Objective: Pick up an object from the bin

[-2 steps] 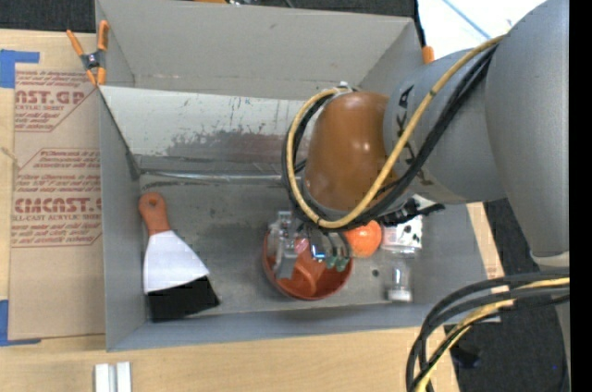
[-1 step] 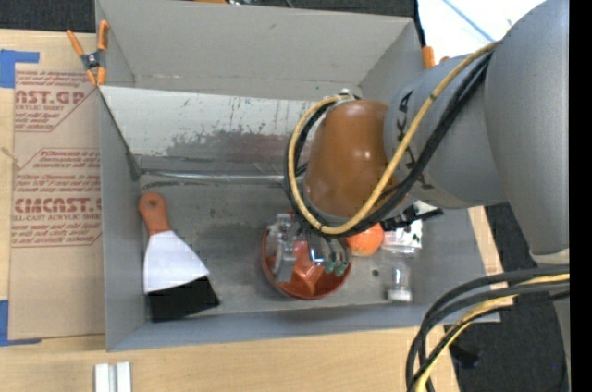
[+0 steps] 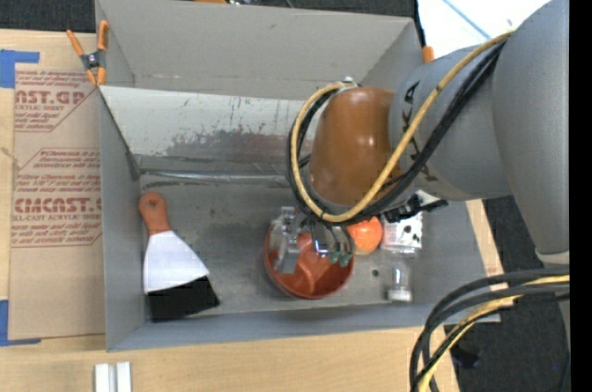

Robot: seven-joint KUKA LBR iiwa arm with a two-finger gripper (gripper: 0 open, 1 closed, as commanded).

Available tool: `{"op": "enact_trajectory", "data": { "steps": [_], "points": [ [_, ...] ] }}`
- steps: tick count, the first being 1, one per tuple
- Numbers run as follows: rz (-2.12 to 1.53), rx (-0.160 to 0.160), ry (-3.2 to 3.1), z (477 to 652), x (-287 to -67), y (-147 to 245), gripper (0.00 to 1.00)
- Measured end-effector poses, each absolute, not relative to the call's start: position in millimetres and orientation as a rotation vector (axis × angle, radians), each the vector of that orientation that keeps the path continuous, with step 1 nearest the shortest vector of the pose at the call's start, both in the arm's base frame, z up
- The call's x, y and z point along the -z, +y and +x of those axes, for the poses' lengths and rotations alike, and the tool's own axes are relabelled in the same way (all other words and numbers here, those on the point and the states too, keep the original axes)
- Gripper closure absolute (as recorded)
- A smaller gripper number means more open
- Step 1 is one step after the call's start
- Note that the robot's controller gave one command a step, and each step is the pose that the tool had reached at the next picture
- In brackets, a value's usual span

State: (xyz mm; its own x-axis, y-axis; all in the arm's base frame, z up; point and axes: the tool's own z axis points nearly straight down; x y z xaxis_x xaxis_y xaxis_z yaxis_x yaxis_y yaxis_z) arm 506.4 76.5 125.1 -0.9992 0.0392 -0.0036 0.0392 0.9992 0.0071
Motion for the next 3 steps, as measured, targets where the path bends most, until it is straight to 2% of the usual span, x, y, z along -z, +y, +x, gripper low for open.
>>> {"op": "enact_trajectory", "data": {
  "steps": [1,2,3],
  "points": [
    [0.052,-0.028,3.108,493.6,-113.3,74.3,1.0],
    [0.063,-0.017,3.127,500.5,-107.8,90.2,1.0],
    [0.086,-0.025,3.113,489.9,-124.1,72.1,1.0]
  ]
}}
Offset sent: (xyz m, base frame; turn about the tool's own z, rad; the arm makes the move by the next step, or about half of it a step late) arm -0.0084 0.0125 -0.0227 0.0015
